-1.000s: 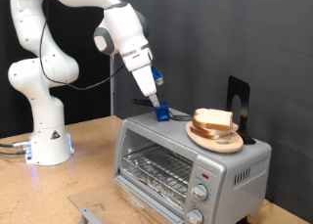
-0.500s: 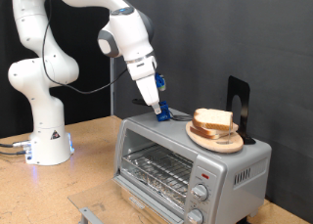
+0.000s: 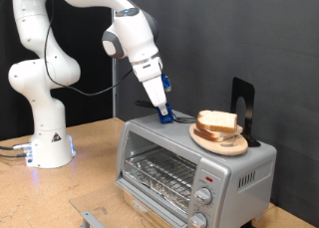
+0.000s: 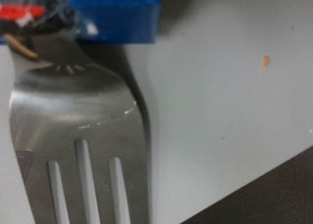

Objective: Make a piece of toast with the oven

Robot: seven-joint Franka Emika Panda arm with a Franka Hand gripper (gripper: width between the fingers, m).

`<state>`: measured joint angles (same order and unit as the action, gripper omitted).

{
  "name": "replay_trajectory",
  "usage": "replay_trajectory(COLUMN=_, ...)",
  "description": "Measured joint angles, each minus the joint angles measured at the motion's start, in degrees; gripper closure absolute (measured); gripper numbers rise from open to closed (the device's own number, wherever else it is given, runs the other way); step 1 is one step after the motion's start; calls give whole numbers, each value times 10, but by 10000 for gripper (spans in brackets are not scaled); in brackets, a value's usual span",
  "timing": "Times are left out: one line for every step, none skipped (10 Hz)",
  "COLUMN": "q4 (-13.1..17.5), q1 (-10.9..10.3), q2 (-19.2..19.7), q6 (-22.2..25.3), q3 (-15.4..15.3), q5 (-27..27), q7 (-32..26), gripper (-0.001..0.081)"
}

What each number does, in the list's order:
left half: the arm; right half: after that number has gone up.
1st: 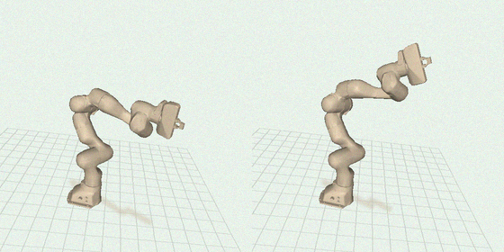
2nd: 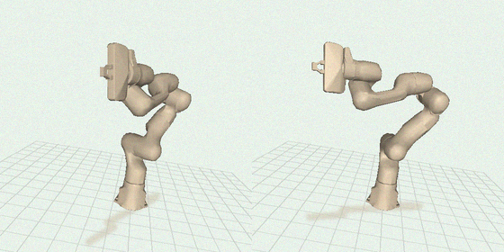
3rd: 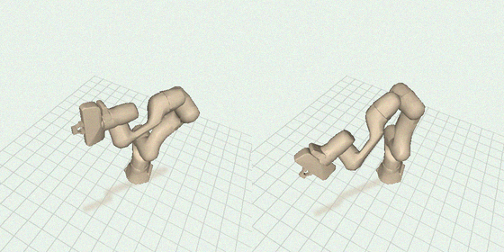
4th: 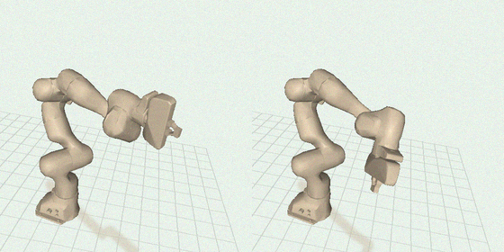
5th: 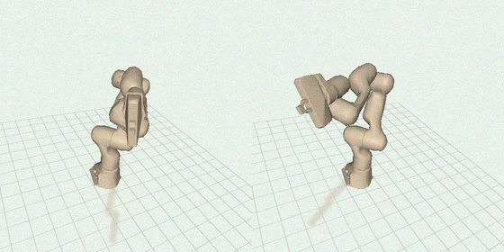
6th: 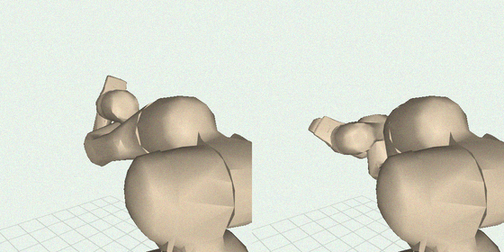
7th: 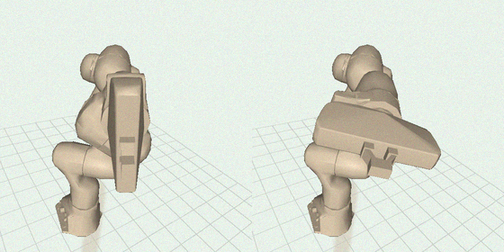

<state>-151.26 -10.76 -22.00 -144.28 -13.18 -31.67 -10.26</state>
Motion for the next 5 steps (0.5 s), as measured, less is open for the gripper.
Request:
replay_trajectory(q4=-5, q1=1, q2=3, q6=-21, q3=-5, q5=5, q7=1, gripper=-2)
replay_trajectory(q4=-9, q1=3, q2=8, q6=-44, q3=-12, q5=12, q7=6, gripper=-2)
replay_trajectory(q4=-12, q1=3, q2=14, q6=-59, q3=-16, q5=15, q7=8, gripper=-2)
replay_trajectory(q4=-13, q1=3, q2=18, q6=-66, q3=-18, q5=15, q7=8, gripper=-2)
replay_trajectory(q4=-13, q1=3, q2=23, q6=-70, q3=-18, q5=15, q7=8, gripper=-2)
